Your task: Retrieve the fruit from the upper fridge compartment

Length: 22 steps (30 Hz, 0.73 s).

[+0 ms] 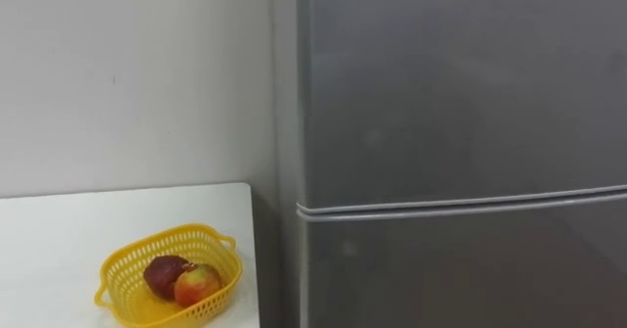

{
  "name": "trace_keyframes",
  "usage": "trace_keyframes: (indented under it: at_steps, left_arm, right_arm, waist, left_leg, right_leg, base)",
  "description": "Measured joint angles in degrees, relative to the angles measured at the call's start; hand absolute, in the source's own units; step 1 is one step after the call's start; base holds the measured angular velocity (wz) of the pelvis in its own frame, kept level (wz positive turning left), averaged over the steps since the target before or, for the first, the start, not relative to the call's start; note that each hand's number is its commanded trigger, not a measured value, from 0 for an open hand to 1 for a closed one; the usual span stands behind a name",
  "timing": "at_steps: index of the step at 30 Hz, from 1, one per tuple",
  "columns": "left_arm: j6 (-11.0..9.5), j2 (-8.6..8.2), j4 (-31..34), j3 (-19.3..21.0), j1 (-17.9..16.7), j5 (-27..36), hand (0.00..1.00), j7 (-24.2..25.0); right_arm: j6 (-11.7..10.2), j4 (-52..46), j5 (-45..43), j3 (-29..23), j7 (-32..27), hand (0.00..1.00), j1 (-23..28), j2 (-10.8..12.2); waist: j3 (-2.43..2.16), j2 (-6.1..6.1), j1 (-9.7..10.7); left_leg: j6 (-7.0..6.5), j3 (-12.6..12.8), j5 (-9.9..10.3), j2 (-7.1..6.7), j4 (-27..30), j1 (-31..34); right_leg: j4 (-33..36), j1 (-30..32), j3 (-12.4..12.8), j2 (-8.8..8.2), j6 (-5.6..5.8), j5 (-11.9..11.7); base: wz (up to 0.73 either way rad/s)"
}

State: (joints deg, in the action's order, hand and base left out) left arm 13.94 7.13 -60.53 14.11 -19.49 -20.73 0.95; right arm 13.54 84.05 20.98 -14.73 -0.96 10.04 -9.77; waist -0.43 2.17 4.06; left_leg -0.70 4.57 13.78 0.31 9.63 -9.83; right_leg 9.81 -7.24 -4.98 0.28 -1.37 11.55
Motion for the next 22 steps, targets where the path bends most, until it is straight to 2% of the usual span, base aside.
trace_keyframes:
  at_steps: [2,6,10,19,22]
  left_arm:
    - [0.2,0.37,-0.4,-2.0,0.1,0.0,0.00,0.7]
    - [0.4,0.41,-1.4,-3.3,1.2,0.0,0.00,1.0]
    - [0.6,0.40,-1.3,-4.5,2.5,0.0,0.00,1.9]
    - [1.2,0.39,-1.3,-8.8,4.0,-0.1,0.00,2.4]
    - [1.2,0.34,-1.3,-8.8,4.3,-0.1,0.00,2.3]
  right_arm:
    - [0.3,-1.5,-7.6,3.2,0.6,0.00,-0.8,-0.1]
    - [0.3,-3.8,-14.2,7.0,1.2,0.00,-1.0,-0.2]
    - [0.3,-6.5,-18.2,9.5,2.2,0.00,-1.3,-0.2]
    - [0.3,-7.4,-24.8,13.7,3.6,0.00,-2.4,0.1]
    - [0.3,-7.5,-27.2,15.7,3.7,0.00,-2.6,0.3]
  waist:
    - [0.06,-0.08,-0.3]
    - [0.22,-0.26,-1.5]
    - [0.60,-0.67,-2.6]
    - [0.78,-1.01,-3.1]
    - [0.78,-0.94,-3.0]
  left_leg:
    - [-0.01,0.0,0.0,-0.05,0.0,-0.1]
    - [-0.02,0.0,0.0,0.00,-0.3,-0.5]
    - [-0.13,-0.2,0.1,0.04,-1.0,-0.8]
    - [-0.13,-0.3,0.1,-0.12,-0.9,-0.7]
    - [-0.13,-0.4,0.1,-0.18,-0.9,-0.7]
  right_leg:
    - [-0.1,-0.2,0.1,0.00,0.06,0.0]
    - [-0.2,-0.6,0.0,0.07,0.07,0.0]
    - [-0.3,-0.7,-0.9,0.00,0.08,0.1]
    - [-0.3,-0.9,-1.1,-0.10,0.11,0.3]
    - [-0.3,-1.0,-1.1,-0.08,0.14,0.4]
  base:
    - [0.02]
    - [0.00]
    - [0.07]
    - [0.02]
    - [0.00]
